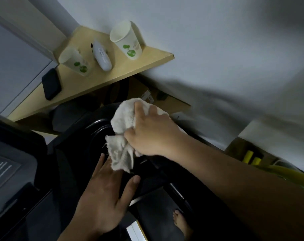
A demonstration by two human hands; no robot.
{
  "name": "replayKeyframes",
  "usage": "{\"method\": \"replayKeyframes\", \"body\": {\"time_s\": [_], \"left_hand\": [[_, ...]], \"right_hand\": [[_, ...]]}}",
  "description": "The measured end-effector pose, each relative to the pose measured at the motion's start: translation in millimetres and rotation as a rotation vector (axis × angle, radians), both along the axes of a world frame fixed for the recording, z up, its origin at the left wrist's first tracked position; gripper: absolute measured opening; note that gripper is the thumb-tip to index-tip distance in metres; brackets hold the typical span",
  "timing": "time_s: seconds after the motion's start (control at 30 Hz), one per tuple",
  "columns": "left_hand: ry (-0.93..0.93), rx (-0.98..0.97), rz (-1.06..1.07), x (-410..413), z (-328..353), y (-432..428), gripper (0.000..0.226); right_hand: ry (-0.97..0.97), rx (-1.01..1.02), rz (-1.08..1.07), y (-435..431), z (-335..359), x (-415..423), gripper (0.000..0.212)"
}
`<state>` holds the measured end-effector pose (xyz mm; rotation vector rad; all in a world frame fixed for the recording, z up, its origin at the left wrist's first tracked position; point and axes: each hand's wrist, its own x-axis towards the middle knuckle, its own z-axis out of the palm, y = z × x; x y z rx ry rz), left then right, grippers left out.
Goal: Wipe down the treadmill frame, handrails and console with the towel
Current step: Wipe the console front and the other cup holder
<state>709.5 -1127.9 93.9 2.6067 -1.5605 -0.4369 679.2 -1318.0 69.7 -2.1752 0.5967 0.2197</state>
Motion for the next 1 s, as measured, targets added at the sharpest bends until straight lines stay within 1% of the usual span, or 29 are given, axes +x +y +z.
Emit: {"method": "replayKeyframes", "body": {"time_s": [0.07, 0.13, 0.17, 0.23, 0.27, 0.33, 0.37, 0.4, 0.43, 0.47, 0.5, 0.53, 0.57, 0.6, 0.67, 0.7, 0.73, 0.8, 0.83, 0.87, 0.9, 0.93, 1.0], "left_hand": [[-0.028, 0.014, 0.023, -0.7, 2.6, -0.1, 0.058], [-0.047, 0.017, 0.013, -1.9, 3.6, -2.5, 0.059], [-0.052, 0.000, 0.002, -2.5, 3.0, -1.5, 0.057], [-0.016, -0.030, -0.012, -2.7, 2.6, -0.1, 0.054], [0.009, -0.037, -0.015, -1.9, 2.2, -0.1, 0.056], [0.027, -0.033, -0.022, 0.6, 0.8, -0.7, 0.060], [0.016, -0.022, -0.021, 1.0, 0.2, -0.8, 0.062], [0.004, -0.011, -0.016, 1.2, -0.1, -0.6, 0.063], [-0.004, -0.006, -0.011, 0.9, -0.3, -0.9, 0.064], [-0.009, -0.004, -0.007, 0.6, -0.7, -0.5, 0.065], [-0.013, -0.003, -0.007, -0.2, -0.9, -0.1, 0.065], [-0.011, -0.005, -0.003, -1.3, -0.7, -0.2, 0.065], [-0.008, -0.012, 0.001, -1.0, -0.5, -0.7, 0.065], [-0.004, -0.015, 0.002, 0.0, -1.0, -0.6, 0.065], [-0.011, -0.014, -0.003, 0.2, -2.4, 0.8, 0.066], [-0.013, -0.018, -0.007, 0.7, -2.7, 1.7, 0.066], [-0.012, -0.023, -0.015, 1.5, -2.8, 2.6, 0.064], [0.006, -0.032, -0.037, 2.6, -3.2, 3.6, 0.060], [0.030, -0.036, -0.037, 2.4, -3.5, 3.6, 0.060], [0.053, -0.040, -0.031, 2.3, -3.3, 3.2, 0.060], [0.061, -0.047, -0.026, 2.7, -2.6, 3.0, 0.060], [0.052, -0.052, -0.023, 2.4, -1.8, 2.3, 0.060], [0.023, -0.039, -0.007, 0.0, -0.4, 0.2, 0.059]], "right_hand": [[0.022, 0.107, 0.041, -13.2, -5.7, 20.2, 0.076], [0.062, 0.143, 0.074, -18.3, 0.5, 13.8, 0.082], [0.083, 0.126, 0.089, -14.1, 6.8, 1.0, 0.086], [0.099, 0.019, 0.121, 6.2, 14.1, -33.6, 0.088], [0.082, -0.036, 0.134, 17.9, 17.3, -52.0, 0.087], [0.034, -0.051, 0.125, 20.4, 15.8, -66.4, 0.083], [0.036, 0.001, 0.115, 8.2, 10.1, -61.6, 0.085], [0.041, 0.102, 0.097, -7.6, 1.3, -51.4, 0.088], [0.033, 0.248, 0.074, -24.1, -8.3, -39.1, 0.090], [0.001, 0.396, 0.044, -37.8, -15.4, -30.8, 0.087], [-0.034, 0.523, 0.014, -46.4, -22.0, -27.2, 0.080], [-0.057, 0.611, -0.002, -50.9, -29.9, -24.8, 0.072], [-0.070, 0.645, -0.016, -52.0, -34.9, -23.2, 0.068], [-0.085, 0.656, -0.027, -51.1, -37.7, -23.5, 0.068], [-0.080, 0.586, -0.051, -40.3, -33.9, -30.1, 0.082], [-0.052, 0.492, -0.042, -31.3, -27.3, -38.1, 0.090], [-0.021, 0.357, -0.015, -18.7, -22.2, -49.0, 0.093], [-0.004, 0.057, 0.074, 11.1, -2.0, -76.8, 0.087], [-0.014, -0.013, 0.100, 19.4, 6.7, -85.8, 0.084], [-0.043, -0.023, 0.105, 20.3, 7.4, -86.9, 0.083], [-0.049, 0.027, 0.102, 12.8, 2.1, -80.9, 0.085], [-0.034, 0.156, 0.093, -2.4, -6.2, -70.6, 0.087], [-0.048, 0.519, 0.042, -37.7, -31.0, -49.3, 0.084]]}}
